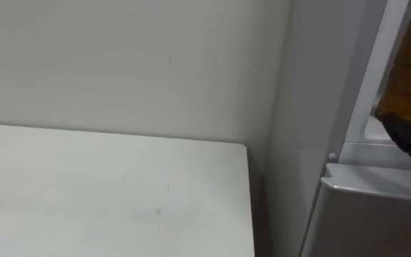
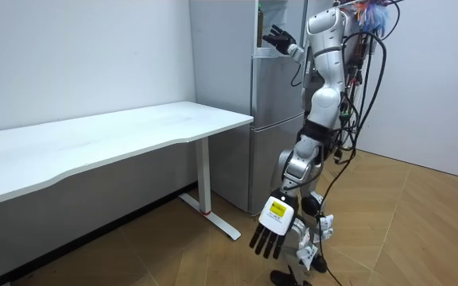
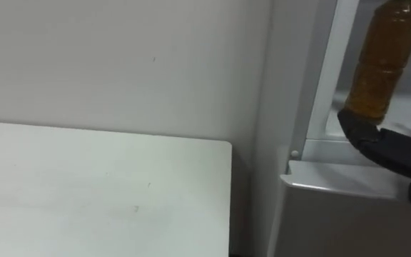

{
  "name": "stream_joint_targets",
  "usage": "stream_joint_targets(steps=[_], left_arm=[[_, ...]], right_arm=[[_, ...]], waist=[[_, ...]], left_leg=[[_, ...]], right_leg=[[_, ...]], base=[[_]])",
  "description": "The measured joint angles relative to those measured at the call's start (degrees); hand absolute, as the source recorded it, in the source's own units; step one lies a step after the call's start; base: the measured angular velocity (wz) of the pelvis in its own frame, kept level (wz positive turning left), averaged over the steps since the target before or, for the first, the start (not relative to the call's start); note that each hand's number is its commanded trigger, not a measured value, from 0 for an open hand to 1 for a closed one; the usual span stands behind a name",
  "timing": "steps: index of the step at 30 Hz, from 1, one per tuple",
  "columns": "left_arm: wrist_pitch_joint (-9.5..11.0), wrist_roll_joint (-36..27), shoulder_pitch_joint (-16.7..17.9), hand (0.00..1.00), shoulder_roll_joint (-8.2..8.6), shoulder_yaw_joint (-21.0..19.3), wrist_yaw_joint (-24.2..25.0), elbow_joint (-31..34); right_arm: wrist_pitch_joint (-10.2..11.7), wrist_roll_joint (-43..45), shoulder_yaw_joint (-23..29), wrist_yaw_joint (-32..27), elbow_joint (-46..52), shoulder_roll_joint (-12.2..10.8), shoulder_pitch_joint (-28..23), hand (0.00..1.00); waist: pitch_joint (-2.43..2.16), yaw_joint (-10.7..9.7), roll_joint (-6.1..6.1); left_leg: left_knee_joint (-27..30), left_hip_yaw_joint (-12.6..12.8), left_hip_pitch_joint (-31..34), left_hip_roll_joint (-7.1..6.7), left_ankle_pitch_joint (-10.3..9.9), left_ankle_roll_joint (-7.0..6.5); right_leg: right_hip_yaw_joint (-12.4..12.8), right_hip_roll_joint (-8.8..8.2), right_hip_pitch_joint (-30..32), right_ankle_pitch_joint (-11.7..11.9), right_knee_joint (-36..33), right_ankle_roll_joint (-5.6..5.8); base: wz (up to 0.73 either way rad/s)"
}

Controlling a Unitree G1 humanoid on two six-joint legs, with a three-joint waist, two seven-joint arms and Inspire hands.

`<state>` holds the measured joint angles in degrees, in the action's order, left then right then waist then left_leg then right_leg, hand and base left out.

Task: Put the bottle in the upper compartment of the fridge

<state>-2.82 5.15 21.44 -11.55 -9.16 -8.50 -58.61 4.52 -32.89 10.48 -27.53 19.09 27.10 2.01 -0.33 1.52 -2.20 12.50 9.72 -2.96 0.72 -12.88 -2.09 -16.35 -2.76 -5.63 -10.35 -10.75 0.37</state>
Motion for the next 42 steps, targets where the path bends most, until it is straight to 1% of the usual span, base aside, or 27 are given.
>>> stream_joint_targets(steps=[3,5,6,7,9,11,14,16,18,19,20,21,23,24,28,30,31,32,33,34,36,37,38,40,41,42], left_arm=[[0.76,0.02,-0.12,0.00,0.16,0.00,0.04,-1.35],[1.17,0.02,-0.12,0.00,0.25,0.01,0.03,-1.94],[1.32,0.02,-0.11,0.00,0.25,0.06,0.03,-2.01],[1.73,-0.01,0.09,0.00,0.26,0.28,0.00,-2.02],[2.04,-0.11,0.06,0.00,0.33,0.46,-0.09,-2.23],[2.62,-0.13,-0.03,0.00,0.98,0.46,-0.60,-2.44],[3.02,0.03,-0.37,0.00,1.71,0.44,-0.98,-3.37],[3.19,0.01,-0.48,0.00,1.67,0.39,-1.09,-3.34],[3.28,-0.17,-0.61,0.00,1.67,0.39,-1.09,-3.42],[3.28,-0.69,-0.64,0.00,1.67,0.38,-1.09,-3.44],[3.30,-1.13,-0.69,0.00,1.67,0.44,-1.11,-3.41],[3.30,-1.14,-0.76,0.00,1.67,0.45,-1.11,-3.38],[3.30,-1.15,-0.93,0.00,1.67,0.48,-1.19,-3.38],[3.30,-1.08,-0.94,0.00,1.67,0.49,-1.24,-3.44],[3.31,-1.04,-1.10,0.00,1.67,0.50,-1.29,-3.80],[3.32,-1.15,-1.18,0.00,1.50,1.11,-1.45,-3.78],[3.45,-1.23,-1.19,0.00,1.44,1.58,-1.74,-3.78],[3.58,-1.38,-1.19,0.00,1.44,2.01,-2.21,-3.91],[3.59,-1.67,-1.21,0.00,1.44,2.34,-2.31,-3.93],[3.59,-2.18,-1.26,0.00,1.48,2.75,-2.34,-3.92],[3.63,-2.16,-1.69,0.00,1.42,3.32,-2.89,-3.99],[3.68,-2.22,-1.79,0.00,1.42,3.64,-3.17,-4.00],[3.86,-2.31,-1.87,0.00,1.47,3.93,-3.29,-4.00],[4.01,-2.43,-1.88,0.00,1.46,4.64,-3.32,-3.98],[4.03,-2.44,-1.85,0.00,1.47,5.01,-3.33,-3.91],[4.03,-2.48,-1.83,0.00,1.47,5.07,-3.34,-3.91]], right_arm=[[1.20,2.03,0.05,-0.04,1.17,-0.02,-1.52,0.00],[2.52,6.02,0.24,-0.70,1.96,-0.23,-2.91,0.00],[2.80,7.08,0.36,-0.91,1.96,-0.26,-3.23,0.00],[3.28,9.55,0.48,-1.48,1.99,-0.62,-3.82,0.00],[4.31,14.05,0.49,-2.62,2.06,-2.26,-4.84,0.00],[4.76,19.34,0.49,-4.14,2.26,-4.16,-6.63,0.00],[5.04,22.30,0.49,-5.84,2.63,-5.41,-8.26,0.00],[5.78,22.29,0.65,-7.06,2.74,-6.05,-9.24,0.00],[6.20,22.24,0.77,-8.17,2.75,-6.64,-9.88,0.00],[6.39,22.25,0.91,-8.77,2.60,-6.93,-10.49,0.00],[6.70,22.26,1.24,-9.32,2.02,-7.28,-10.96,0.00],[6.70,22.26,1.54,-9.57,1.73,-7.33,-11.25,0.00],[6.71,22.29,2.27,-11.22,-0.25,-7.34,-11.50,0.00],[6.69,22.54,2.37,-12.15,-1.17,-7.38,-11.51,0.00],[6.78,27.11,2.96,-15.30,-3.34,-8.03,-12.07,0.00],[7.49,29.39,2.95,-16.53,-4.42,-8.72,-13.32,0.00],[8.07,30.51,2.93,-17.02,-5.68,-8.80,-14.73,0.00],[8.16,31.02,2.92,-17.23,-7.17,-8.90,-15.87,0.00],[8.15,31.02,2.92,-17.35,-7.87,-8.97,-16.32,0.00],[8.18,30.92,2.77,-17.79,-9.29,-9.17,-17.03,0.00],[9.11,30.56,1.73,-18.80,-14.74,-10.35,-17.75,0.00],[9.12,30.14,1.63,-18.81,-16.45,-10.96,-17.80,0.00],[9.05,28.44,1.46,-19.20,-18.82,-12.41,-18.02,0.00],[9.06,26.77,1.36,-20.25,-21.08,-13.91,-18.76,0.00],[9.06,26.05,1.28,-20.89,-22.90,-14.04,-19.19,0.00],[9.08,25.85,1.18,-21.26,-23.96,-14.03,-19.18,0.00]], waist=[[0.06,0.14,-0.07],[0.13,-0.14,-0.03],[0.17,-0.21,0.05],[0.19,-0.22,0.14],[0.22,-0.25,0.19],[0.11,-0.34,0.43],[-0.05,-0.35,0.63],[-0.09,-0.88,0.67],[-0.02,-1.07,0.68],[0.10,-1.27,1.04],[0.12,-1.49,1.06],[0.12,-1.57,0.82],[0.17,-2.26,0.83],[0.10,-2.71,0.74],[0.19,-2.87,0.81],[0.25,-2.93,0.98],[0.37,-2.96,1.31],[0.36,-2.91,1.21],[0.45,-2.87,1.44],[0.43,-2.80,1.42],[0.38,-2.75,1.54],[0.27,-2.73,1.39],[0.24,-2.66,1.42],[0.13,-2.82,1.88],[0.09,-2.73,2.27],[0.09,-2.76,2.40]], left_leg=[[-0.01,0.70,-0.32,0.09,-0.04,-0.01],[-0.24,0.80,-0.49,0.06,-0.05,-0.03],[-0.25,0.87,-0.55,0.07,-0.06,-0.03],[-0.29,1.01,-0.74,0.09,-0.07,-0.04],[-0.39,1.31,-0.81,0.18,-0.08,-0.03],[-0.49,1.63,-0.78,0.22,-0.08,-0.03],[-0.69,2.01,-0.80,0.19,-0.05,-0.05],[-0.76,2.03,-0.92,0.18,-0.05,-0.05],[-0.94,2.18,-1.22,0.18,-0.05,-0.05],[-1.06,2.23,-1.41,0.19,-0.06,-0.05],[-1.17,2.23,-1.55,0.18,-0.06,-0.05],[-1.19,2.23,-1.57,0.16,-0.06,-0.05],[-1.23,2.23,-1.57,0.11,-0.06,-0.05],[-1.25,2.26,-1.63,0.10,-0.06,-0.05],[-1.29,2.41,-1.77,0.07,-0.06,-0.05],[-1.27,2.42,-1.72,0.12,-0.06,-0.05],[-1.26,2.41,-1.72,0.14,-0.06,-0.04],[-1.26,2.44,-1.73,0.15,-0.07,-0.04],[-1.26,2.45,-1.70,0.15,-0.07,-0.05],[-1.26,2.48,-1.60,0.13,-0.07,-0.05],[-1.11,2.68,-1.50,0.13,-0.11,-0.03],[-1.08,2.68,-1.53,0.10,-0.12,-0.01],[-1.06,2.71,-1.58,0.06,-0.13,-0.01],[-0.84,2.76,-1.61,0.00,-0.12,-0.03],[-0.83,2.74,-1.62,-0.07,-0.12,-0.04],[-0.83,2.73,-1.62,-0.10,-0.13,-0.05]], right_leg=[[0.59,0.09,0.00,0.00,0.00,0.00],[0.70,0.06,-0.10,0.00,-0.05,0.00],[0.90,0.07,-0.13,0.00,-0.05,0.00],[1.53,0.15,-0.11,0.00,-0.06,0.00],[2.05,0.23,0.01,0.00,-0.15,0.00],[2.16,0.23,0.78,0.01,-0.58,-0.01],[2.19,0.17,0.88,0.01,-0.91,-0.01],[2.07,0.13,0.83,0.01,-0.91,-0.01],[2.12,0.15,0.73,0.00,-0.91,0.00],[2.09,0.17,0.67,0.00,-0.87,0.00],[2.05,0.15,0.68,-0.01,-0.83,0.01],[2.05,0.14,0.70,-0.01,-0.81,0.02],[2.14,0.12,0.73,-0.02,-0.77,0.04],[2.22,0.12,0.73,-0.03,-0.77,0.05],[2.30,0.18,0.62,-0.03,-0.79,0.05],[2.29,0.21,0.57,-0.03,-0.80,0.05],[2.33,0.23,0.55,-0.03,-0.81,0.05],[2.43,0.23,0.69,-0.03,-0.83,0.05],[2.44,0.22,0.80,-0.03,-0.83,0.04],[2.57,0.20,0.99,-0.03,-0.81,0.04],[3.46,0.22,1.11,-0.18,-0.77,0.03],[3.59,0.23,1.10,-0.25,-0.77,0.02],[3.64,0.33,1.11,-0.35,-0.85,0.06],[3.73,0.32,1.22,-0.36,-0.88,0.08],[3.63,0.30,1.18,-0.35,-0.90,0.10],[3.58,0.28,1.10,-0.37,-0.86,0.12]], base=[[-0.12],[-0.02],[-0.05],[-0.08],[-0.09],[-0.09],[-0.10],[0.00],[-0.02],[0.00],[0.00],[0.00],[0.00],[-0.04],[-0.06],[0.00],[0.00],[0.00],[0.00],[-0.04],[-0.06],[-0.04],[0.00],[0.00],[0.00],[0.00]])
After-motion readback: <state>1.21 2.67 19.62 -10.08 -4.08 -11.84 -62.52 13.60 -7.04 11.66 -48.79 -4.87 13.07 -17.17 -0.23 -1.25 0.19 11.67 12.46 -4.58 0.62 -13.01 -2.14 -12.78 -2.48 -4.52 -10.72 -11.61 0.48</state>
